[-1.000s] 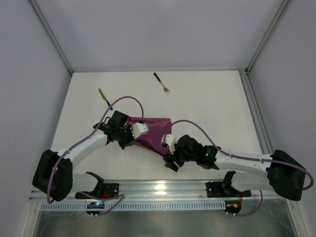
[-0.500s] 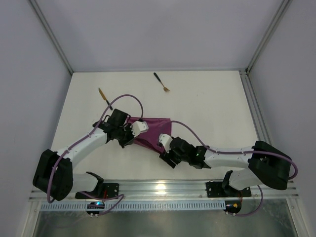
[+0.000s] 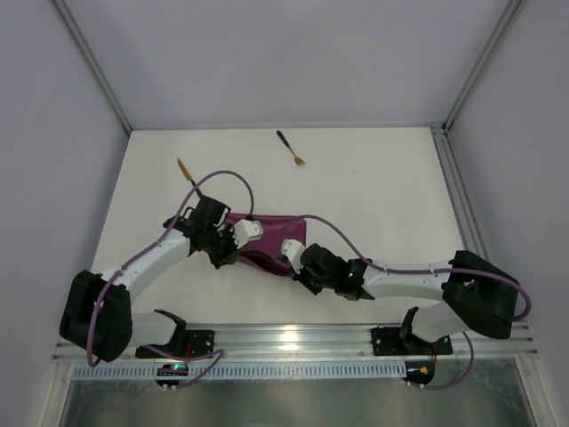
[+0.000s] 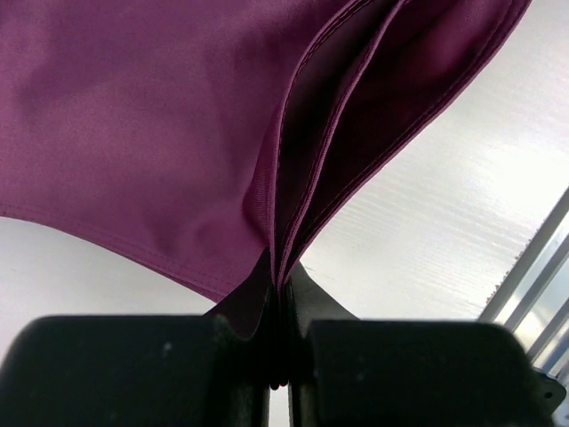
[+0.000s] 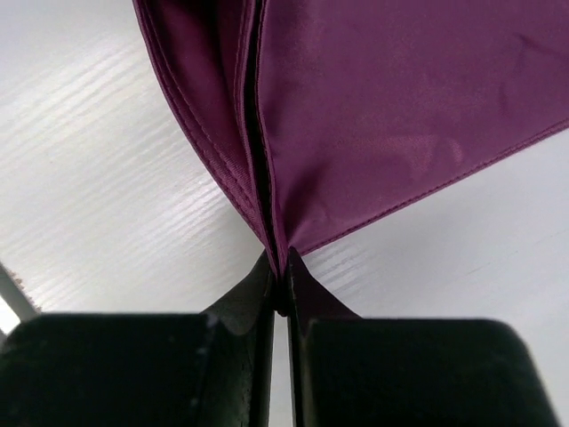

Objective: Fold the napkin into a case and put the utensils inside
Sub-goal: Fold the lower triangle-folded napkin at the center of the board.

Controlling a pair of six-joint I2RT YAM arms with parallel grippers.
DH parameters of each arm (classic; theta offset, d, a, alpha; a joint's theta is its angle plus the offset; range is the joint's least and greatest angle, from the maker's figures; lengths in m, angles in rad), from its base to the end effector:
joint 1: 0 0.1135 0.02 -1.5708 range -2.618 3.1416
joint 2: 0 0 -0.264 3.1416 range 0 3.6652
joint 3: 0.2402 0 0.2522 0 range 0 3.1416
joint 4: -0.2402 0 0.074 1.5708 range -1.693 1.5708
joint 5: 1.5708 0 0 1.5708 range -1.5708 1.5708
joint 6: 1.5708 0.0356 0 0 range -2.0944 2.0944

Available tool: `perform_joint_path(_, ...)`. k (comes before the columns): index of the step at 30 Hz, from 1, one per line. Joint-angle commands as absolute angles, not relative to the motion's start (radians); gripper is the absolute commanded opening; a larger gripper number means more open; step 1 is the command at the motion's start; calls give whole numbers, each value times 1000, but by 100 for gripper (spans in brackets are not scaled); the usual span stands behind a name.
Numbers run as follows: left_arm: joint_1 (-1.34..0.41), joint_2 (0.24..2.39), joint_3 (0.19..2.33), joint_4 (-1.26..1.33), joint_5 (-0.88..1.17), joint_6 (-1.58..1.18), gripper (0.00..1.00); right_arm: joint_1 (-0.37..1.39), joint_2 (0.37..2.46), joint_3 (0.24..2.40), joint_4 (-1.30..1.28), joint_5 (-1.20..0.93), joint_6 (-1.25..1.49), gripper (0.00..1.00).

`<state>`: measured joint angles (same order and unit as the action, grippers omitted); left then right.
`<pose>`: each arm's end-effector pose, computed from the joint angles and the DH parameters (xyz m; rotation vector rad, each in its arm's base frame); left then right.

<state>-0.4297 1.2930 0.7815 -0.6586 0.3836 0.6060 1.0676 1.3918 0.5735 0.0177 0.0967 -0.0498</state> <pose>0.2056 -0.1089 0.2013 1.4150 2.2707 -0.4693 0.1286 0.2265 0.1569 -1.2314 2.0586 0.3723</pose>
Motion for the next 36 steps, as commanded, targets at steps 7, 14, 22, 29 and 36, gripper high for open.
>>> perform_joint_path(7,-379,1194,802,-957,534,790,0,1043,1368,738,-228,-380,-23,4)
perform_joint_path(14,-315,1267,851,-985,560,841,0,842,1509,807,-294,-695,-83,4)
perform_joint_path(22,-152,1529,983,-1054,634,928,0,732,1738,980,-434,-827,-189,4)
perform_joint_path(29,-121,1644,1035,-1094,661,977,0,692,1752,1040,-482,-871,-222,38)
perform_joint_path(36,-120,1657,1039,-1092,677,980,0,608,1704,1132,-509,-861,-175,52)
